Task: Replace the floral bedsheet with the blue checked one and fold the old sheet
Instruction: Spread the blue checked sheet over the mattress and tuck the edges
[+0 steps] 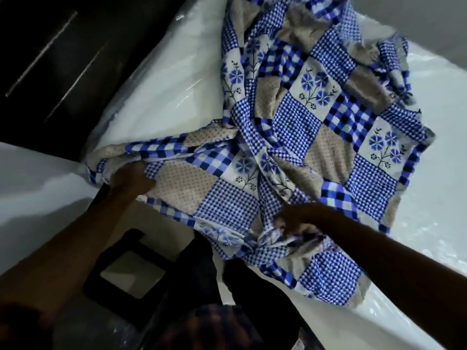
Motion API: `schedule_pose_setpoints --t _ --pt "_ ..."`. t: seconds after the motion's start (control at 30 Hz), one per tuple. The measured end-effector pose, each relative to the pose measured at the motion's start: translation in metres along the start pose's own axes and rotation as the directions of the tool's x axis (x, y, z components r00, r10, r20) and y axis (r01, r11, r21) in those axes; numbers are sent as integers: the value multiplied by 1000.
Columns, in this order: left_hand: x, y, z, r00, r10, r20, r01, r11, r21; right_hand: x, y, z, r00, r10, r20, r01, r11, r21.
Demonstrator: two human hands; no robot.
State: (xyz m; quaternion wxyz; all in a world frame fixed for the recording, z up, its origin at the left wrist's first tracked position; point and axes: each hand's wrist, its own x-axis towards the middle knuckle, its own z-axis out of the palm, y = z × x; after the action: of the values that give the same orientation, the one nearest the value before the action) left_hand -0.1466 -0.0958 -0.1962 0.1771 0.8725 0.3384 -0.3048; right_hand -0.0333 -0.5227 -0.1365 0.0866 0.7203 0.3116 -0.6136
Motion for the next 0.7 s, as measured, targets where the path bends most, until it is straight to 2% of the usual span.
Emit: schedule_pose_setpoints --t 0.03,0.07,0.1,0.13,0.2,0.23,0.27,0.33,0.4,0.47,0.5,0.6,0.7 --pt "-14 15 -11 989 67 -131 -61 997 48 2 -14 -4 1000 24 -11 -23 995 99" --pt "-22 27 -16 962 155 -227 -136 986 97 12 -24 -11 991 14 -136 8 987 159" --pt "-28 42 -21 924 265 -277 -243 964 111 21 -31 -21 950 -2 -311 72 975 212" --pt "-32 59 -23 885 362 -293 -346 932 106 26 -41 -35 867 -7 -497 141 963 231" --pt "-26 92 -23 802 513 -307 -502 857 118 38 -48 -63 659 87 -747 143 960 239" --pt "-20 110 -26 767 570 -296 -546 821 167 42 -51 -77 556 132 -821 104 968 226" --pt "-11 128 -26 732 619 -284 -582 785 212 46 -53 -94 488 177 -855 53 971 232" --pt "9 159 -24 675 685 -274 -614 728 305 57 -58 -128 445 273 -853 -22 956 294" --pt "30 189 -27 677 684 -272 -600 727 334 71 -58 -153 461 315 -830 -38 941 336" --pt "45 209 -35 693 667 -276 -622 745 240 81 -56 -169 486 331 -809 -20 929 368" --pt "53 211 -39 700 654 -286 -632 754 177 82 -54 -174 467 361 -808 0 913 408" --pt "84 184 -74 715 577 -394 -593 800 96 77 -37 -185 361 549 -754 64 792 607" --pt "124 132 -124 771 382 -510 -408 911 65 66 -2 -176 203 747 -633 132 620 774"
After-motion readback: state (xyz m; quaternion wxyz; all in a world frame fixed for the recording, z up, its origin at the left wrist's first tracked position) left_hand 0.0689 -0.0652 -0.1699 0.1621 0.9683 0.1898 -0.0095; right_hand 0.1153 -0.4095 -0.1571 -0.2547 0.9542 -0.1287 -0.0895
